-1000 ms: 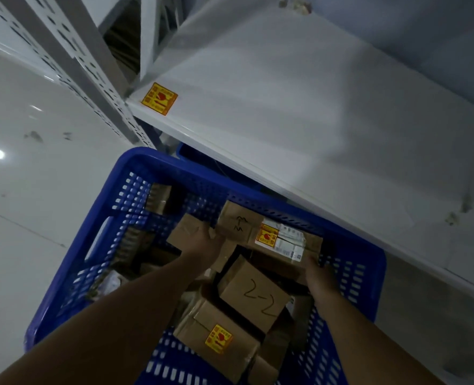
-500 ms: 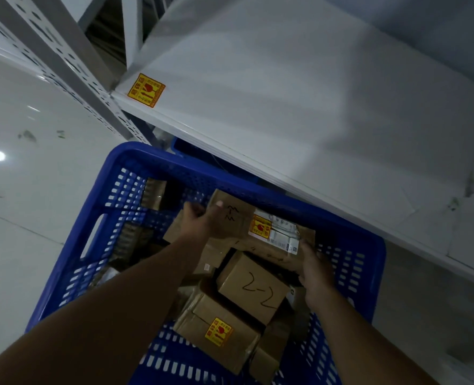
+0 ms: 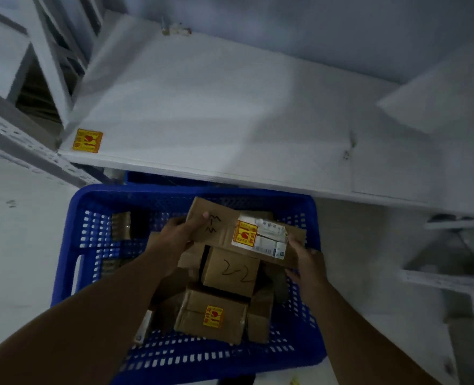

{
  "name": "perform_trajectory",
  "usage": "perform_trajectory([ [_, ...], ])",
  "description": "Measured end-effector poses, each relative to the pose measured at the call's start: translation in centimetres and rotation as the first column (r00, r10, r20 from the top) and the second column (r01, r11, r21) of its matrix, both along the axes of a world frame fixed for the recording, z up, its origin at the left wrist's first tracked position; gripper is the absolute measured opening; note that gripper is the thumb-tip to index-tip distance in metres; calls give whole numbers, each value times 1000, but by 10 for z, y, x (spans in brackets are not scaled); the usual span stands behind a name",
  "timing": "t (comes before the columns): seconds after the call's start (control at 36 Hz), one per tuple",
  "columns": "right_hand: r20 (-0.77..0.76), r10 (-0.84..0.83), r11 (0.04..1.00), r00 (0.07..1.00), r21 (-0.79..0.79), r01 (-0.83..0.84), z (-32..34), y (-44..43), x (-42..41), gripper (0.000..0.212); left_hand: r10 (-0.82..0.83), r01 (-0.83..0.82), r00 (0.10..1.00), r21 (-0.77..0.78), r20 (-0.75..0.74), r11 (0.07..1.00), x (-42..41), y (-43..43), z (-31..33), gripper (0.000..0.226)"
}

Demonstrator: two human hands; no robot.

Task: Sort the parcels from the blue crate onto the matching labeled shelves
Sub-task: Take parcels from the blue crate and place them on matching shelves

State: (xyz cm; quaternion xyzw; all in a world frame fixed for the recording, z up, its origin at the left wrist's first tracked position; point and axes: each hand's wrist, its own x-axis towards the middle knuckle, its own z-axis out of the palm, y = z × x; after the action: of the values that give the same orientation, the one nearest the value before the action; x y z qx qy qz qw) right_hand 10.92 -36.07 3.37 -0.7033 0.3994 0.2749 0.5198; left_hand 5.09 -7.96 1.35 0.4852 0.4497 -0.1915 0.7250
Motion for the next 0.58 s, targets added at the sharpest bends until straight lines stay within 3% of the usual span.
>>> perform_trajectory([
  [0.08, 43, -37, 999, 998, 5, 37, 47, -25, -20, 28, -140, 140, 990, -47, -9, 989, 10, -17, 31, 86],
  [0.17, 77, -126, 992, 989, 10, 126, 97, -56, -45, 21, -230, 232, 973, -49, 30, 972, 20, -39, 71, 76],
  [0.25, 101, -154, 987, 983, -29, 158, 155, -89, -69, 54, -338, 340, 939, -20, 65, 940, 38, -63, 125, 68],
  [0.33, 139, -185, 978, 973, -67, 196, 219, -125, -94, 86, -541, 546, 824, 20, 169, 837, 59, -92, 186, 90],
  [0.42, 193, -212, 971, 958, -66, 228, 311, -150, -110, 77, -634, 641, 724, 77, 270, 764, 67, -133, 283, 86],
  [0.5, 135, -22, 992, 991, -118, 38, 396, -181, -130, 76, -734, 729, 570, 186, 368, 659, 68, -182, 380, 70],
  [0.58, 47, 150, 977, 987, -160, -141, 470, -209, -159, 120, -818, 801, 373, 291, 438, 522, 65, -236, 466, 49],
])
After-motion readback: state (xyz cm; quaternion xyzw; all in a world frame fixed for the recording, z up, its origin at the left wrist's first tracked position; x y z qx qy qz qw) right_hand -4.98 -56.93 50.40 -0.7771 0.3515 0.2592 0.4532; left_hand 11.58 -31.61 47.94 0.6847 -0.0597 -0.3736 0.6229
